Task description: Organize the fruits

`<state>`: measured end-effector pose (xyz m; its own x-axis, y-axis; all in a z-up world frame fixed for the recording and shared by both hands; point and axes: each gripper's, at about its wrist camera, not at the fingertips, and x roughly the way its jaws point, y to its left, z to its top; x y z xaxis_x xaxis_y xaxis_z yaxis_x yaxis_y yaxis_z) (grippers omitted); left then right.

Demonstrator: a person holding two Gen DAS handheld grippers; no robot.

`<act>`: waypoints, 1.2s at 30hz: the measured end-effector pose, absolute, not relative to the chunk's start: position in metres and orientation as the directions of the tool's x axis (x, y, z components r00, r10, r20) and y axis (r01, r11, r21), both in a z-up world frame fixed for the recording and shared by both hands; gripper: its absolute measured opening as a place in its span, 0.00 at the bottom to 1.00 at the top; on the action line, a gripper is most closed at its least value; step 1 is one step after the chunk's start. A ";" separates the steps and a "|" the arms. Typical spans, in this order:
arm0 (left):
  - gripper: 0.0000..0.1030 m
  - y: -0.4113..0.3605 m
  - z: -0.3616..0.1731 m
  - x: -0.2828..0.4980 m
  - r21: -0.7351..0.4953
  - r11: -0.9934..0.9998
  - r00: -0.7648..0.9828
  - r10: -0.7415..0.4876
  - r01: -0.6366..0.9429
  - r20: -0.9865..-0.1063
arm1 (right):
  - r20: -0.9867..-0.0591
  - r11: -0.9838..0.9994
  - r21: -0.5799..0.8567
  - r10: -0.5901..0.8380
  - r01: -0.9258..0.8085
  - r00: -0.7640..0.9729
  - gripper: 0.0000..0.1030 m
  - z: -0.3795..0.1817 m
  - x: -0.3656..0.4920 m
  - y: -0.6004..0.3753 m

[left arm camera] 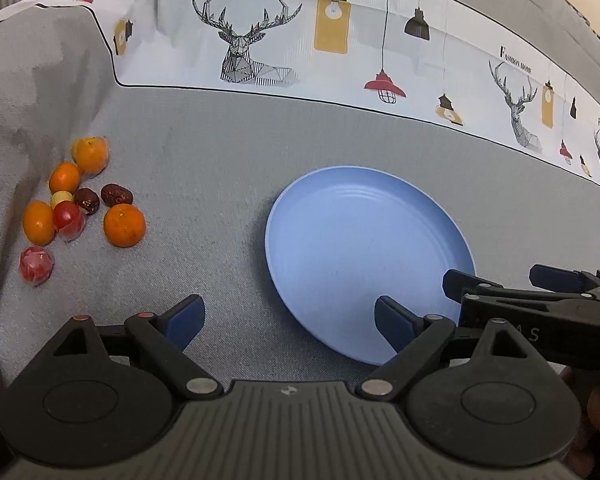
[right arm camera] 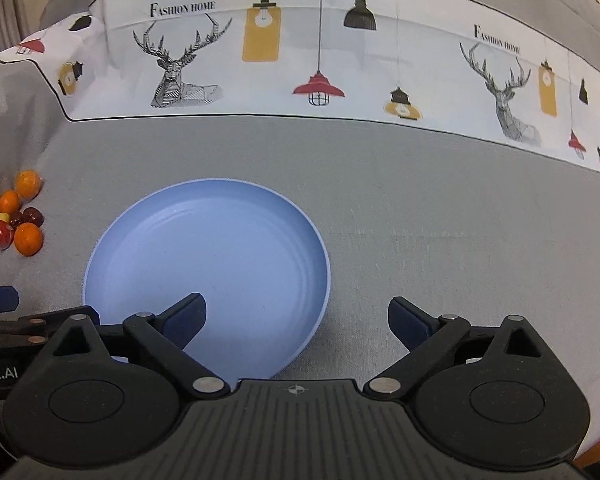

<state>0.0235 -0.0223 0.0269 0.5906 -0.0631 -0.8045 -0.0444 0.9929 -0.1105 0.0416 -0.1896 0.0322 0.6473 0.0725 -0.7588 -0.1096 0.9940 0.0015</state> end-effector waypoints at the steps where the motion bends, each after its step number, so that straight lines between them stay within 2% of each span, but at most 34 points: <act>1: 0.93 -0.022 0.026 0.024 -0.112 0.993 0.589 -0.063 -0.047 -0.805 | -0.761 0.995 0.011 0.076 -0.104 0.644 0.95 0.032 0.042 -0.189; 14: 0.95 -0.024 0.024 0.026 -0.114 0.992 0.579 -0.061 -0.055 -0.813 | -0.772 0.998 -0.035 0.012 -0.061 0.636 0.95 0.020 0.039 -0.188; 36: 0.95 -0.024 0.023 0.026 -0.115 0.992 0.580 -0.062 -0.055 -0.813 | -0.777 0.998 -0.041 0.001 -0.052 0.629 0.96 0.024 0.043 -0.185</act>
